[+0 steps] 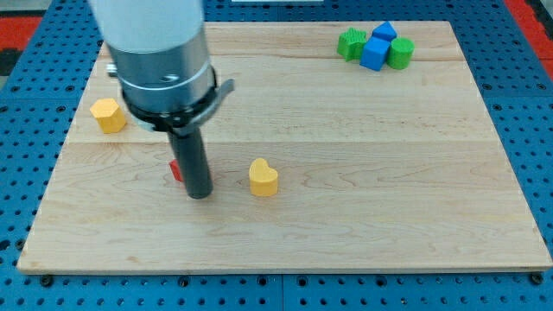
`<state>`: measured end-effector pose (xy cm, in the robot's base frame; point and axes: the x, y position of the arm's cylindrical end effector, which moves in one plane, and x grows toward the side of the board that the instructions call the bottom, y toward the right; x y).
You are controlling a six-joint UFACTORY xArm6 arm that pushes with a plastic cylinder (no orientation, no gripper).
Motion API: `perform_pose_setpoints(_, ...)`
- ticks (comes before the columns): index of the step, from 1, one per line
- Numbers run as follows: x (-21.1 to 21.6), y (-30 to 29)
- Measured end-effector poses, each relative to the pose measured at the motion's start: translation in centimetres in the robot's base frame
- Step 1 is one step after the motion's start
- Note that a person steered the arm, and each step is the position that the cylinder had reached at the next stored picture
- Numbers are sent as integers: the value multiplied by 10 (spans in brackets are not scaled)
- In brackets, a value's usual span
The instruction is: Move the red star towards the bottom left
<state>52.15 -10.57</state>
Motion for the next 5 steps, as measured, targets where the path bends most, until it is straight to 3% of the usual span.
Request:
perform_pose_setpoints(2,-56,-43)
perform_pose_setpoints(3,-41,-104)
perform_pose_setpoints(5,-116,-176)
